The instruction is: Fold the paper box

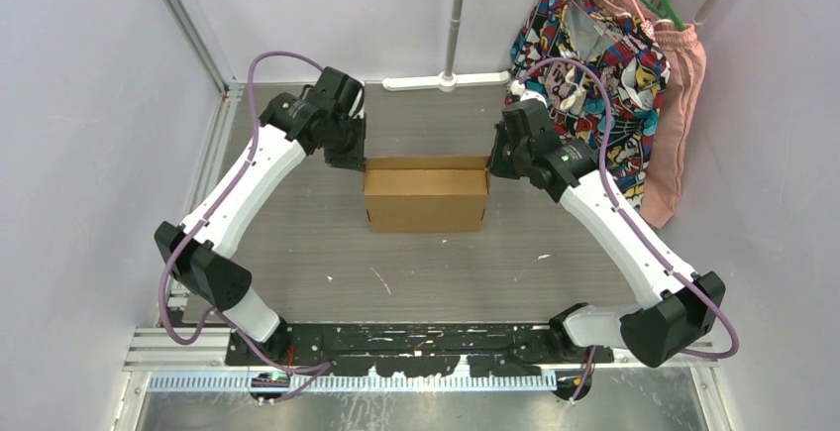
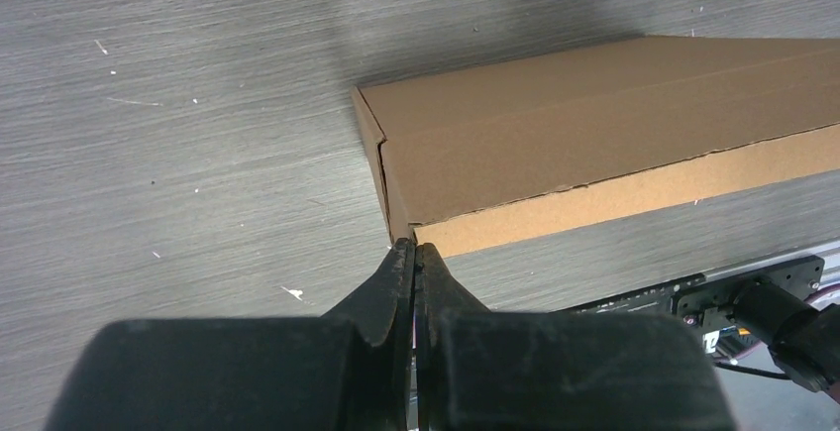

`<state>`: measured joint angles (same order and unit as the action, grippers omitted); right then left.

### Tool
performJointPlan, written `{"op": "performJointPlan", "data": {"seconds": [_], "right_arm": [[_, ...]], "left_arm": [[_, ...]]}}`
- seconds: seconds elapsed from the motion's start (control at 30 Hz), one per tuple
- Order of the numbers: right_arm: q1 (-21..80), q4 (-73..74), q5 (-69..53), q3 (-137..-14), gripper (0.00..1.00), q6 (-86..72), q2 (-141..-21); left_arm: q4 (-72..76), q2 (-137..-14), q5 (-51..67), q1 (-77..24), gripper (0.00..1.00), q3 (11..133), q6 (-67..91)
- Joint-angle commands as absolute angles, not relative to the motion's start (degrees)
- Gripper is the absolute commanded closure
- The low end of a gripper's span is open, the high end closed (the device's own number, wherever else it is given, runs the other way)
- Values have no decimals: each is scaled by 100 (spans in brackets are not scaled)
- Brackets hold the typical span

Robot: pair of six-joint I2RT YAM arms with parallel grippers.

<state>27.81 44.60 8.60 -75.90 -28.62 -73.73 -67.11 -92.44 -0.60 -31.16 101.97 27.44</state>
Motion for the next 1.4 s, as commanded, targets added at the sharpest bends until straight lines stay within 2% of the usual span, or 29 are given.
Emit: {"op": "performJointPlan", "data": {"seconds": [0.0, 0.93, 1.37], "right_arm": [[2891, 4286, 656, -7578, 99, -3079, -7375], [2874, 4608, -182, -8069, 99, -3241, -7703], [2872, 4556, -205, -8090, 99, -3287, -7681]], "left_arm": [[-6358, -9045, 193, -3207, 100, 10160, 2843], [-6354, -8968, 269, -3294, 100, 10085, 2846], [-6395, -8905, 235, -3308, 100, 10050, 2880]]}}
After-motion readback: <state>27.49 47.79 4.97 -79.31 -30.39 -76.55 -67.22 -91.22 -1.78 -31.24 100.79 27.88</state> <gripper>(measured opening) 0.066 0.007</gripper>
